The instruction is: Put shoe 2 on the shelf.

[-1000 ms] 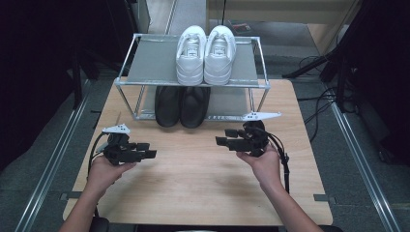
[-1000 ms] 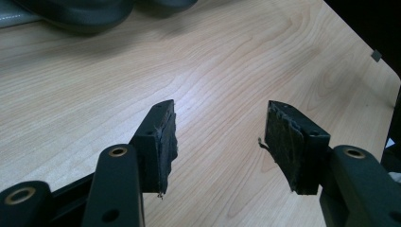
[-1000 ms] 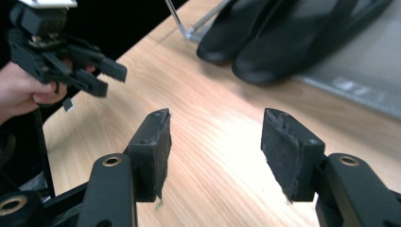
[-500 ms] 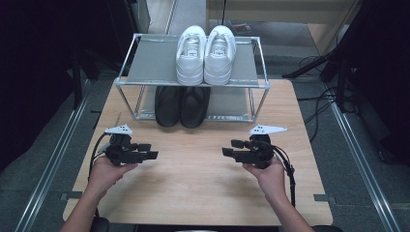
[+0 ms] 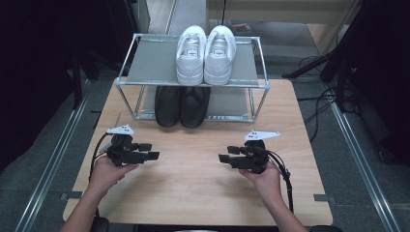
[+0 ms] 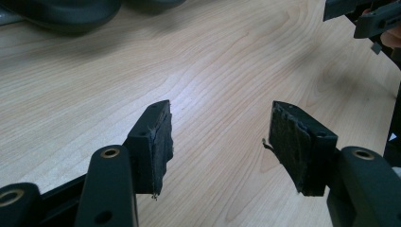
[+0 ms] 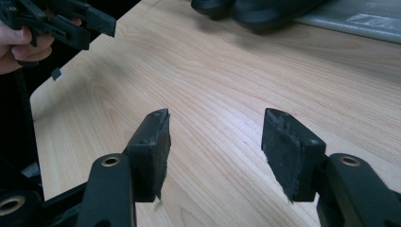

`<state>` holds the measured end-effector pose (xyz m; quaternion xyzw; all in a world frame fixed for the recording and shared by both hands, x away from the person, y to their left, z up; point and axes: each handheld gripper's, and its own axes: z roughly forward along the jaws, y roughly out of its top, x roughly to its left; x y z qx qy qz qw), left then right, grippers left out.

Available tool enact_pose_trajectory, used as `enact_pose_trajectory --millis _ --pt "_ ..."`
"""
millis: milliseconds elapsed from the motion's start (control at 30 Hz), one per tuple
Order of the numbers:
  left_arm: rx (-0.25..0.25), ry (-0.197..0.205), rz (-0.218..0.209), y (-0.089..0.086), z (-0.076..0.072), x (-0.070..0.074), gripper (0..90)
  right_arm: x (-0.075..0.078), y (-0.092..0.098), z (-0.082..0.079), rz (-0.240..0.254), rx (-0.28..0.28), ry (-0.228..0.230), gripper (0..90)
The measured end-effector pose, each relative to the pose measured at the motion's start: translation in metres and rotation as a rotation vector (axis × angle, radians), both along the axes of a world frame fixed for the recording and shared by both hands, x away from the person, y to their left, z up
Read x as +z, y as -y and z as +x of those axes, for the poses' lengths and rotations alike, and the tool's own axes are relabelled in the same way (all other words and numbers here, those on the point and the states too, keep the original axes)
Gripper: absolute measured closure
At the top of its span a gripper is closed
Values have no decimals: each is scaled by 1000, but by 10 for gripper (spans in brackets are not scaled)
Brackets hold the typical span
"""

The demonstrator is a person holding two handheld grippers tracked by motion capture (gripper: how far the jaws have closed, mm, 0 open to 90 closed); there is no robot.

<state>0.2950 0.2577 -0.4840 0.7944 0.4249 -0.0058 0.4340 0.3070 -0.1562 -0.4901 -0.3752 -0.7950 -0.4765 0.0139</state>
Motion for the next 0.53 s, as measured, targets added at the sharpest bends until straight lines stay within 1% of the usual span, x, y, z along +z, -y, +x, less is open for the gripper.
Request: enact_pose_trajectory --millis 67,200,333,400,467,533 --pt "-2 0 0 0 0 0 405 -1 -1 0 -5 5 2 438" --pt "-5 -3 1 1 0 0 400 -3 -2 0 -5 16 -8 438" --pt "-9 -3 -1 2 0 -1 391 -3 -3 0 -10 14 -4 435" --pt "-11 -6 -2 2 0 -1 383 -3 -2 0 -15 10 1 432" --pt "-10 -4 8 4 0 -1 376 -2 -3 0 -16 10 5 428" --pt "-9 -2 7 5 1 -2 367 -1 -3 0 -28 14 23 428"
